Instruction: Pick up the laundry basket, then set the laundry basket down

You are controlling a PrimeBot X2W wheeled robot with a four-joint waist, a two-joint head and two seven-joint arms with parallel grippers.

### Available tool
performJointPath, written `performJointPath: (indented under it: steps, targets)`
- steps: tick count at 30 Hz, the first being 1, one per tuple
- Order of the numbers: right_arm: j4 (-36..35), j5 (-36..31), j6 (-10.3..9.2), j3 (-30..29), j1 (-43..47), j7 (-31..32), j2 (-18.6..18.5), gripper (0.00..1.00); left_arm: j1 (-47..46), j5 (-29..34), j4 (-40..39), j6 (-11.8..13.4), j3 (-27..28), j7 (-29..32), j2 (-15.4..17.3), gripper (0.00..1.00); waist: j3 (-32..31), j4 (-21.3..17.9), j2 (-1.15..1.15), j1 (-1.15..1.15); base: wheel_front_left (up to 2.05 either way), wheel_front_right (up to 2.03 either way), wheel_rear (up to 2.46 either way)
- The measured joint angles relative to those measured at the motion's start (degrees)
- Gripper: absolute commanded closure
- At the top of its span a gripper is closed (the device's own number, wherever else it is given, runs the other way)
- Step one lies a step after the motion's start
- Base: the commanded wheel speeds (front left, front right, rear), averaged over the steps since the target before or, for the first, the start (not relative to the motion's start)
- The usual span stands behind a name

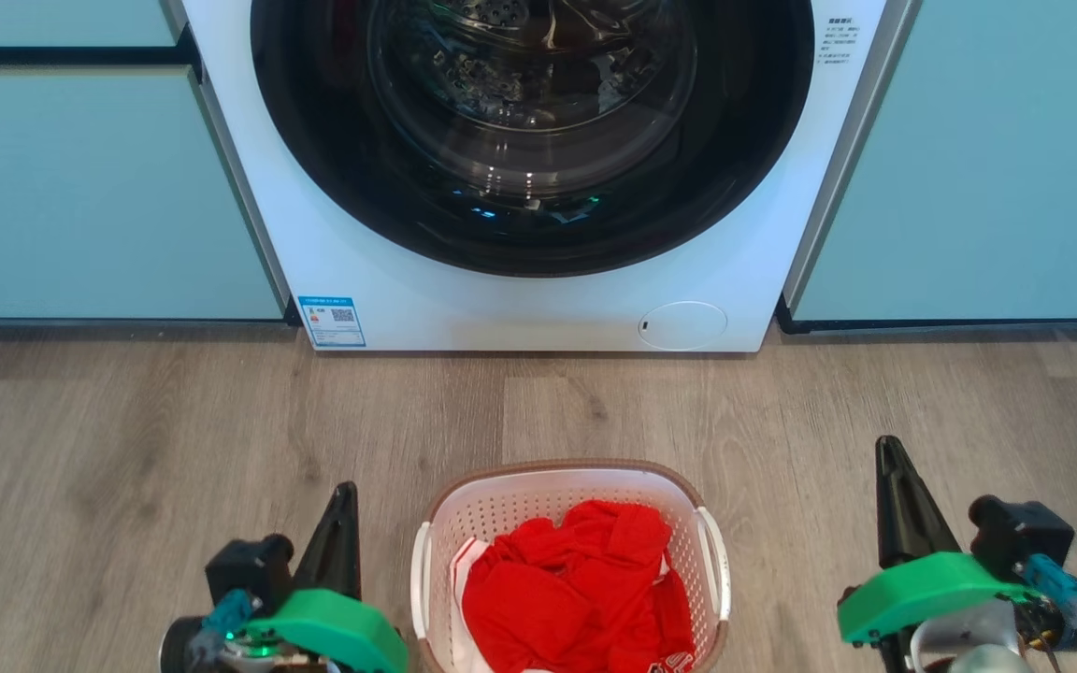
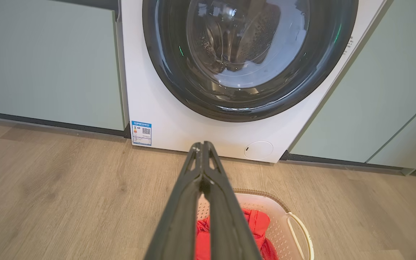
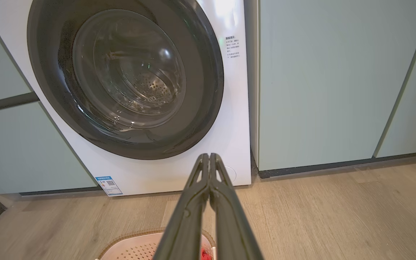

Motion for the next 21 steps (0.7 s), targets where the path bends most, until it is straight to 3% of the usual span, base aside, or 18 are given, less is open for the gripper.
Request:
performJointPath:
  steps: [21]
  targets:
    - [1.1,14.4,0.00,-1.0,-0.9,2.6,0.0,1.00,-1.4,-14.1,0.1,-1.8,2.4,2.7,0.2,1.00,0.5,-0.8,0.00,0.00,0.00,0.00,0.00]
